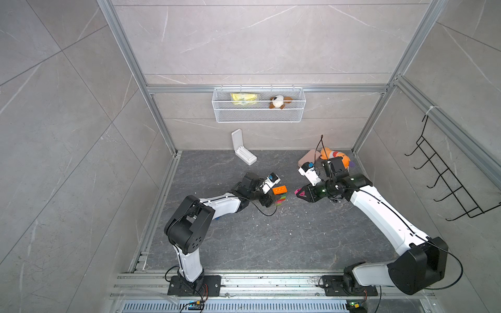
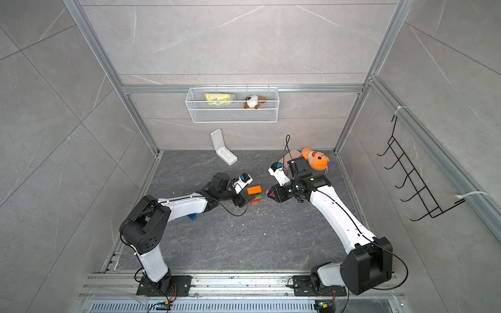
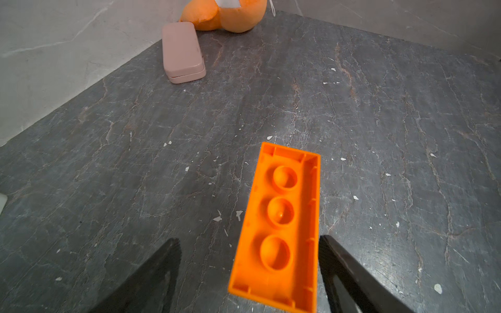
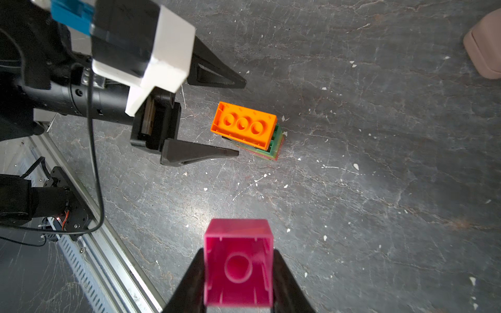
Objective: Assemble a carrot with lego
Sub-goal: Move the lego brick at the center of the board.
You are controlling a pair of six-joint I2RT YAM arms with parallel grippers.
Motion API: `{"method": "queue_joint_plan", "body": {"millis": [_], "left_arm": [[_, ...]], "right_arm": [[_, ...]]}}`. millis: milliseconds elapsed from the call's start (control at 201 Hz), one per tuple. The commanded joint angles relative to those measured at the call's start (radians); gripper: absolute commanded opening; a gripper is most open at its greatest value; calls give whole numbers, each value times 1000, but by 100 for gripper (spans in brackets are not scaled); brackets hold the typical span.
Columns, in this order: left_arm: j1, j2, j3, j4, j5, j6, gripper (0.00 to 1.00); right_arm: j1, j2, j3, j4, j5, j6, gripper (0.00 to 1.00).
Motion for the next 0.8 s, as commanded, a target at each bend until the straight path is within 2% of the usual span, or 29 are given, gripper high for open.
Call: {"method": "queue_joint_plan", "body": {"millis": [0,796], "left_arm": [[-6,23,39,8,70,57,79],[-1,106,136,-134,148,133,46]], "right_arm": [[-5,-5,7,-22,-11,-1,24],[-5,12,6,-28,-7,0,23]]}}
